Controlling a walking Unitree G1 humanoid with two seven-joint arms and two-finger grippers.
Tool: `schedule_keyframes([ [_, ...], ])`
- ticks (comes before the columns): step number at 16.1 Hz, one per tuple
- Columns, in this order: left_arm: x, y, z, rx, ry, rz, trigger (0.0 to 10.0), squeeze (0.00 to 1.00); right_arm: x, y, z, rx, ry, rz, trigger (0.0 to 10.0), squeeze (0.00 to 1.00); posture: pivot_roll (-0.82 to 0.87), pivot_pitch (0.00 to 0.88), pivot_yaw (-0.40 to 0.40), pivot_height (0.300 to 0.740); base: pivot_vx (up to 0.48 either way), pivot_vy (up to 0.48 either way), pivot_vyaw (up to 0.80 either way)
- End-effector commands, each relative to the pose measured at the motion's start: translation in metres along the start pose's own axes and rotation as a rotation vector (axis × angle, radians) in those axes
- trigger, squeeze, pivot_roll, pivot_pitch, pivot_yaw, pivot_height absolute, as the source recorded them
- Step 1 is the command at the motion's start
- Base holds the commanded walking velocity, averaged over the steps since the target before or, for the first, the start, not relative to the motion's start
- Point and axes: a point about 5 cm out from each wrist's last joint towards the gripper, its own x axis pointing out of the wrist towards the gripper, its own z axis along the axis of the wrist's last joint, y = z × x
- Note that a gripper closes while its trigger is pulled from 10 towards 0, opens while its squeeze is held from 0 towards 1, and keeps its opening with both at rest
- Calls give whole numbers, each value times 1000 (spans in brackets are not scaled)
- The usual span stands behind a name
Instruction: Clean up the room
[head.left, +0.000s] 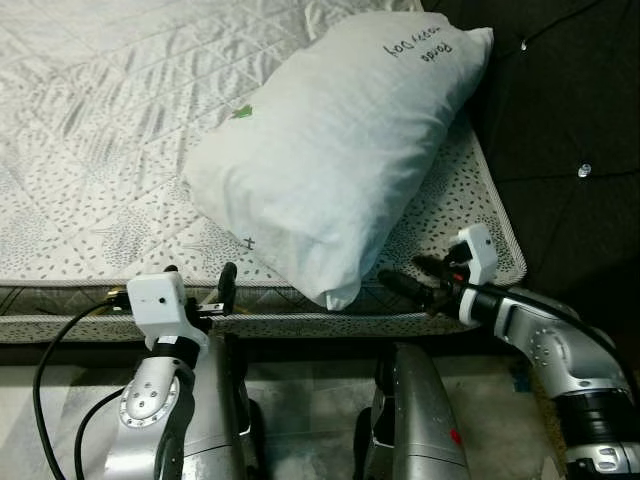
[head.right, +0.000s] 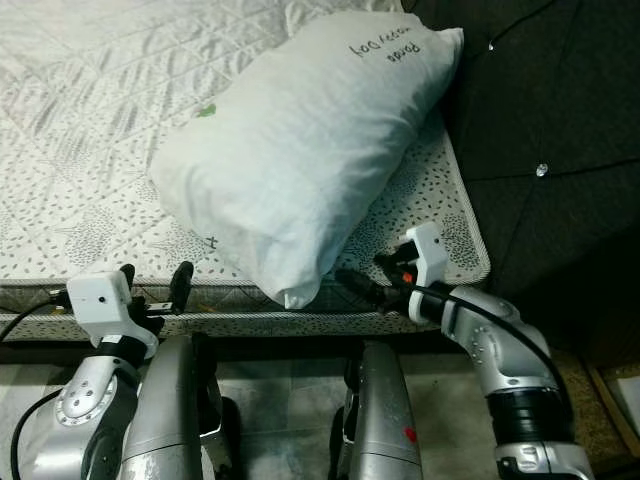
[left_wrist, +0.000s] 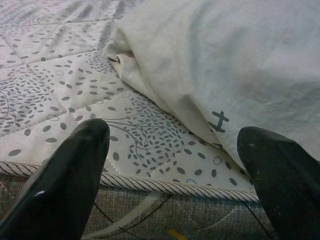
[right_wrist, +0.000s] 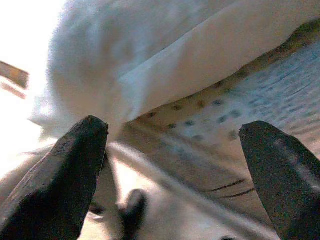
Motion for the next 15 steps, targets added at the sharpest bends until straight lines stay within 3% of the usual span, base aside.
schedule_keyframes([
  [1, -3, 0, -3, 0, 22, -4, 10000, 0, -9, -4, 3, 56, -20, -16, 10000, 0, 76, 239, -28, 522, 0, 0, 0],
  [3, -2, -1, -3, -3, 25, -19, 10000, 0, -16, -12, 17, 167, -85, -50, 10000, 0, 76, 233, -22, 522, 0, 0, 0],
  [7, 0, 1, -4, -1, 28, -25, 10000, 0, -21, -12, 28, 271, -127, -46, 10000, 0, 78, 220, -17, 522, 0, 0, 0],
  [9, 1, 1, -4, 2, 30, -29, 10000, 0, -19, -2, 26, 323, -125, -7, 10000, 0, 78, 213, -15, 522, 0, 0, 0],
  [11, 1, 0, -5, 1, 33, -35, 10000, 0, -15, 18, 20, 374, -103, 56, 10000, 0, 77, 209, -11, 522, 0, 0, 0],
  [15, 4, -3, -6, -4, 36, -51, 10000, 0, 3, 54, 10, 371, -120, 86, 10000, 0, 73, 206, -4, 522, 0, 0, 0],
])
